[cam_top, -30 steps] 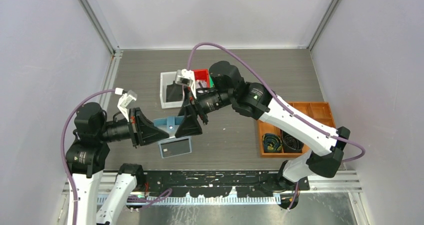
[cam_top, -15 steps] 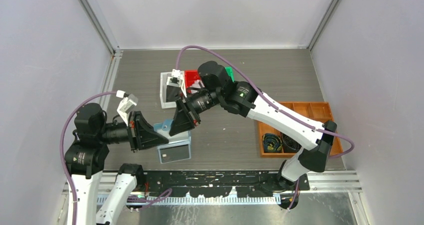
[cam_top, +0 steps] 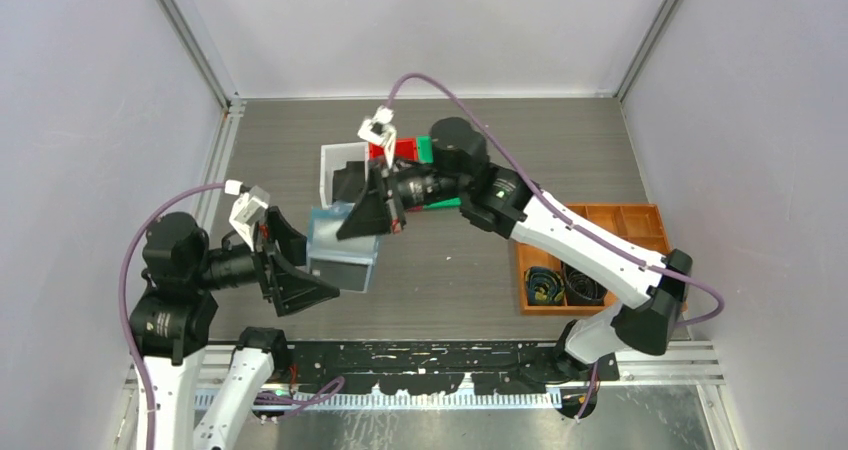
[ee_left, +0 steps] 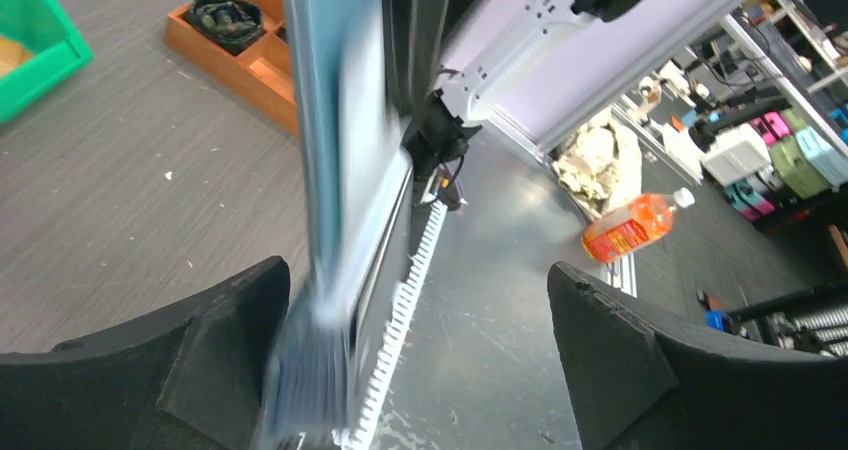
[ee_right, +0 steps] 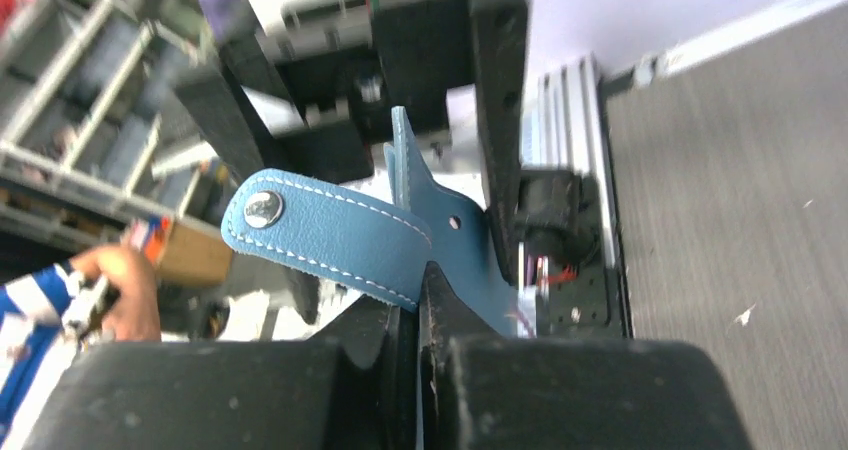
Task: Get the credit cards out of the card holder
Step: Remove the credit card from the card holder.
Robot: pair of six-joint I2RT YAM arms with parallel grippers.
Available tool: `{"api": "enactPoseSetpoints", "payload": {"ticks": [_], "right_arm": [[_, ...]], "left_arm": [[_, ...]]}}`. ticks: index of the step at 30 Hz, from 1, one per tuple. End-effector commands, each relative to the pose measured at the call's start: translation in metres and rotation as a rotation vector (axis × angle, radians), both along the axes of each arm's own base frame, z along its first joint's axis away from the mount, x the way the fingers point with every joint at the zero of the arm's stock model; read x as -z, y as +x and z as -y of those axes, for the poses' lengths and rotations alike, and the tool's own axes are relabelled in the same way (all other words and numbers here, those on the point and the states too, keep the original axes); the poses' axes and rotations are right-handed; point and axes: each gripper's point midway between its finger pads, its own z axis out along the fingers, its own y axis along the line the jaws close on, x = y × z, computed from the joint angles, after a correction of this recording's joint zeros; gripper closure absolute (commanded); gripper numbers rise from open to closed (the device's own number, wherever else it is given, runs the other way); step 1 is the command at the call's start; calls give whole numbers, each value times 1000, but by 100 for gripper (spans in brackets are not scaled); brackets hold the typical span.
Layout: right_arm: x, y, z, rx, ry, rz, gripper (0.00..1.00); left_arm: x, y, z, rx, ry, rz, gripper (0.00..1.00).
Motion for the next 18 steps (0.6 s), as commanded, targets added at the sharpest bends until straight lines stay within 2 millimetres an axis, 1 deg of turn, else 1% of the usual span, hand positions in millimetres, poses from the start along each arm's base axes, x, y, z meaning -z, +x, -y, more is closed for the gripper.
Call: {"api": "enactPoseSetpoints", "payload": {"ticks": [1,5,7,10,14,16,18], "right_arm": [[-133,2,41,85,479,0,99],[-147,-4,46,50,537,-54,99],[-149,0,47,81,567,-60,99],[-150,12,46,140,620,-79,99],[-148,23,40,169,657,-134,99],[-152,25,39,163,680,-166,99],[-158,23,41,141,715,-188,99]], "left_arm": [[-9,5,-1,-114,-77,54,0],[-8,27,-9,-286,-146,52,0],[-10,34,-11,-322,-170,43,2],[-23,30,-10,-317,-206,53,5],[-46,14,-9,-285,-250,107,4],[-50,13,-11,-302,-258,130,2],[-54,18,-17,-382,-283,124,1]]}}
